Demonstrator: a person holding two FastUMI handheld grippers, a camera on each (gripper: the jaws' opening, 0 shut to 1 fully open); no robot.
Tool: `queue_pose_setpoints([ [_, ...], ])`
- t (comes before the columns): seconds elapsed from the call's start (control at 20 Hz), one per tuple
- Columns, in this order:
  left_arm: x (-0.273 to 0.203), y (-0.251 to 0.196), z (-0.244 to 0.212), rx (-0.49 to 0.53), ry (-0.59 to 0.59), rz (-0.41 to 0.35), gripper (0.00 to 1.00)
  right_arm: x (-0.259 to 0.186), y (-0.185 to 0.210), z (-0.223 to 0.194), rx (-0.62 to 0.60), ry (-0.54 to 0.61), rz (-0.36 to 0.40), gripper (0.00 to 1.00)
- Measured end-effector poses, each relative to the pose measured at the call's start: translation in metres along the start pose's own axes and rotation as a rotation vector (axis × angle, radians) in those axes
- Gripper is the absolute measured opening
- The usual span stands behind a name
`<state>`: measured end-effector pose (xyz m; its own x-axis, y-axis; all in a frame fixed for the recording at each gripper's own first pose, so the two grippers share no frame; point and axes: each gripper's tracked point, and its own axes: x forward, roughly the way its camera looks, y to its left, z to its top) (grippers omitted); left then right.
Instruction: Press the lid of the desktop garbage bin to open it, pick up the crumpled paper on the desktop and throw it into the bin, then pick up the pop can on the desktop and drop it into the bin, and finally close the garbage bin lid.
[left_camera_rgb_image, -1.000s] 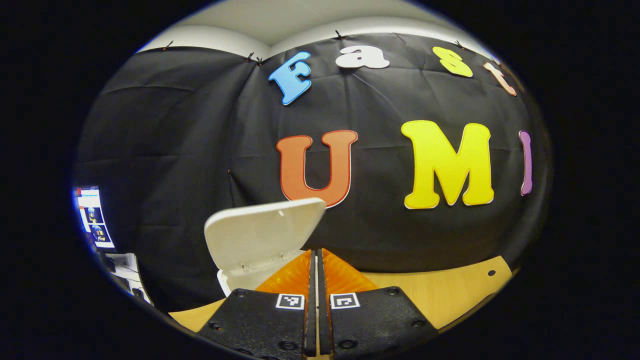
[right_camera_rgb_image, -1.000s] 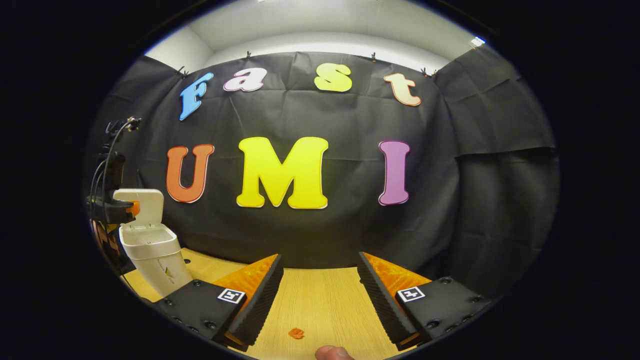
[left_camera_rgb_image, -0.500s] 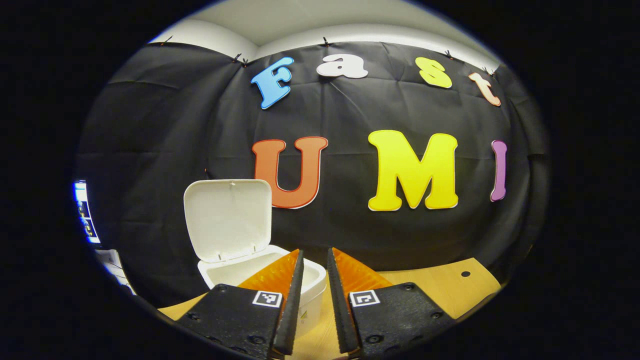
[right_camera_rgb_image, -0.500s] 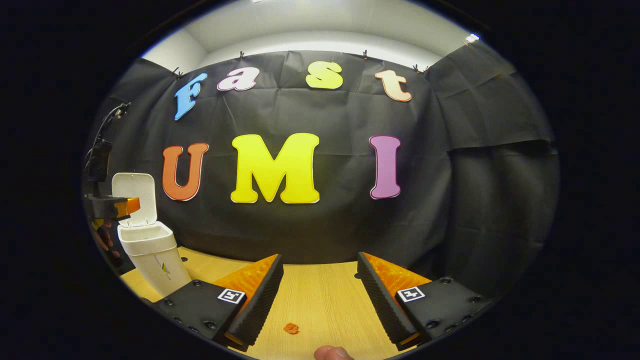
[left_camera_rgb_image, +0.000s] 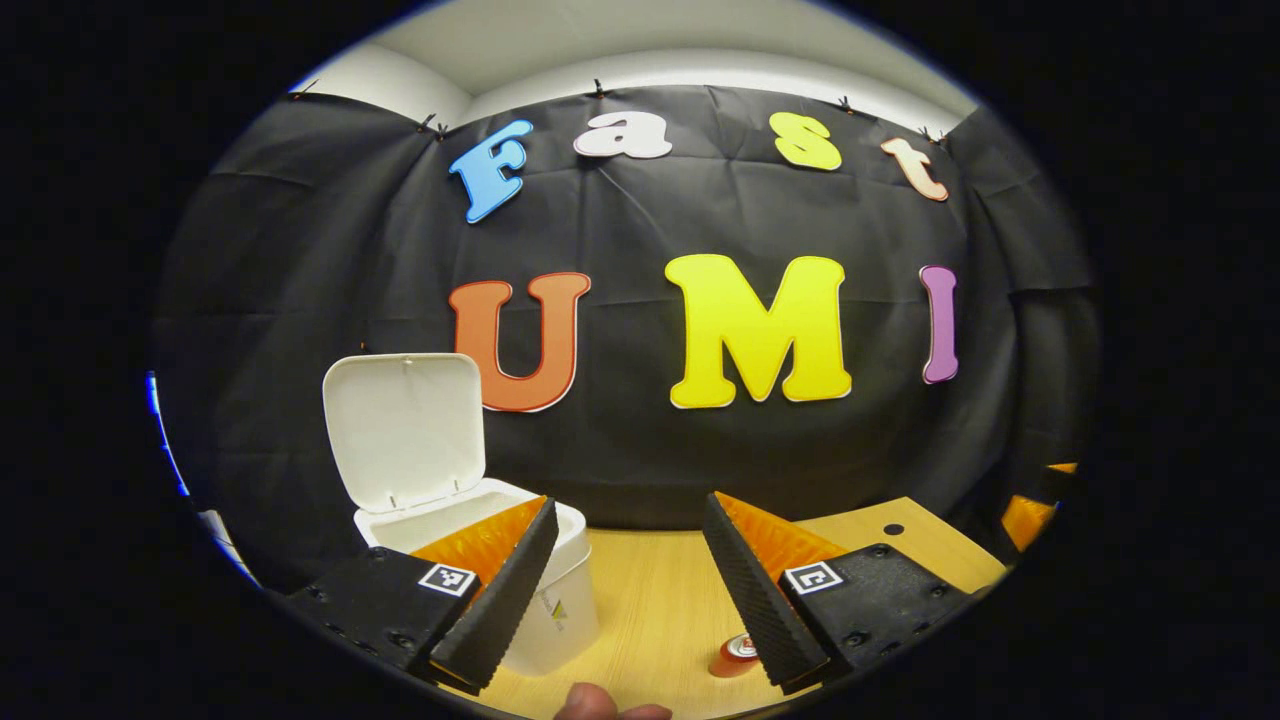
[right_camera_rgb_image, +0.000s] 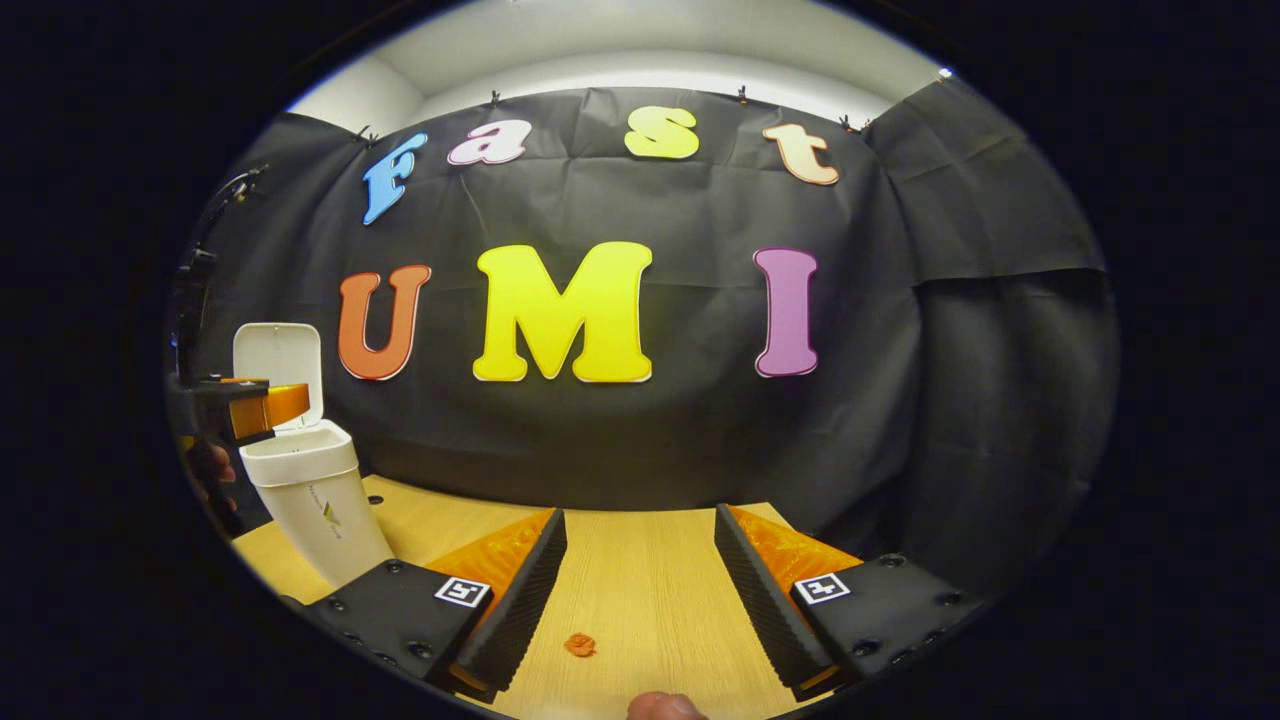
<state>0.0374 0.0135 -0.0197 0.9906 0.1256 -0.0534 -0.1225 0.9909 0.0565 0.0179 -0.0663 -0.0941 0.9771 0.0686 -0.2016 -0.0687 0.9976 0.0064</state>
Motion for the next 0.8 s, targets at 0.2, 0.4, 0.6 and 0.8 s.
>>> queue_pose_setpoints([
  [0.2,-0.013,-0.011,-0.003,0.024,-0.002,-0.017,0.96,0.009,0.01,-0.027,-0.003,0.061,0.059,0.94],
  [0.4,-0.027,-0.011,-0.018,0.016,0.054,-0.015,0.96,0.021,0.015,-0.058,-0.018,0.126,0.098,0.94],
  [0.6,-0.044,-0.005,-0.029,0.008,0.1,0.006,0.96,0.039,0.02,-0.103,-0.043,0.231,0.138,0.94],
  [0.8,-0.06,-0.004,-0.04,0.016,0.139,0.011,0.96,0.051,0.029,-0.144,-0.074,0.316,0.192,0.94],
])
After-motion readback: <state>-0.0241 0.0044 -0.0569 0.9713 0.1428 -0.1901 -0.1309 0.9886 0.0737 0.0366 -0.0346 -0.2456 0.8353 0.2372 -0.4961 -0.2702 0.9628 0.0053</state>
